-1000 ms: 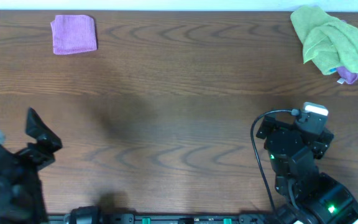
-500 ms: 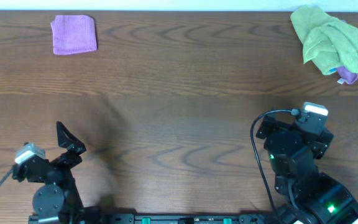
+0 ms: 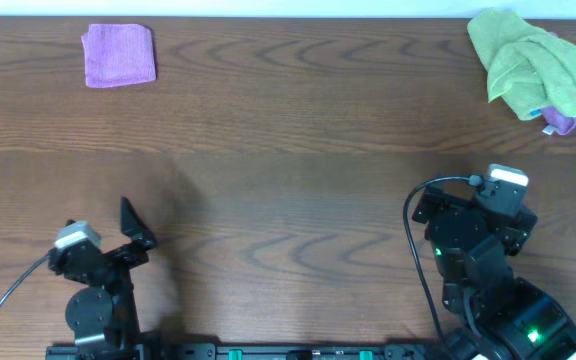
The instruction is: Fold the cloth
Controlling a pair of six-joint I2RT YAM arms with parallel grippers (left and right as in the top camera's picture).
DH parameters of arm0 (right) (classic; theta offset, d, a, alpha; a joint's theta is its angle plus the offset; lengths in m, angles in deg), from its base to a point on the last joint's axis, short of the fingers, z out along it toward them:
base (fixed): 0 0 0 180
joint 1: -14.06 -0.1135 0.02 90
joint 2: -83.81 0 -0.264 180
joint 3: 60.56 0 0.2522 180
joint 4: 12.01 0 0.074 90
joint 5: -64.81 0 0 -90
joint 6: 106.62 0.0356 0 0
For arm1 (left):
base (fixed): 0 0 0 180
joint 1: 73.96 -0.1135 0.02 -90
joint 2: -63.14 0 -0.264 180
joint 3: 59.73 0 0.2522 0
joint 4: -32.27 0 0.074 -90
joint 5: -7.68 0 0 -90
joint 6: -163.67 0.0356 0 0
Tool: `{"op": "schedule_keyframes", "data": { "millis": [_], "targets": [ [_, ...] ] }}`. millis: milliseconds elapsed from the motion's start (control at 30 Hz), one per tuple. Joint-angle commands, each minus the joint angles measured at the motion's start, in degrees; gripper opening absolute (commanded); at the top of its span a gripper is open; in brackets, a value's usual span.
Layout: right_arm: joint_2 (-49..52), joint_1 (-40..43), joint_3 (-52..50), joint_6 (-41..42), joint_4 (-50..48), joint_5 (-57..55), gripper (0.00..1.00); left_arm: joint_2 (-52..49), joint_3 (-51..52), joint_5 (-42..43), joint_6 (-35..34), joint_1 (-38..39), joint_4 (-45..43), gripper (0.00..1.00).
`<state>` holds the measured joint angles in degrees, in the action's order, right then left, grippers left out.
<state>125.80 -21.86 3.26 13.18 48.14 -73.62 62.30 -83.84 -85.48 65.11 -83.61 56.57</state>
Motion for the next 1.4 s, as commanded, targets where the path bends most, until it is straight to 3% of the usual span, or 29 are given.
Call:
{"op": "schedule_keyframes", "data": {
  "millis": [0, 533, 900, 1367],
  "targets": [
    [0.0, -0.4, -0.1, 1.0, 0.0, -0.6, 0.99, 0.7, 1.6, 5.2, 10.7, -0.2, -0.1, 0.95],
    [0.0, -0.4, -0.1, 1.0, 0.0, -0.6, 0.99, 0.7, 7.4, 8.0, 12.8, 0.1, -0.3, 0.95],
    [0.0, -0.4, -0.1, 1.0, 0.0, -0.6, 0.99, 0.6, 7.4, 4.2, 13.0, 0.3, 0.0, 0.95],
    [0.0, -0.4, -0.1, 1.0, 0.0, -0.6, 0.99, 0.6, 7.4, 5.6, 13.3, 4.0, -0.2, 0.96]
  ]
}}
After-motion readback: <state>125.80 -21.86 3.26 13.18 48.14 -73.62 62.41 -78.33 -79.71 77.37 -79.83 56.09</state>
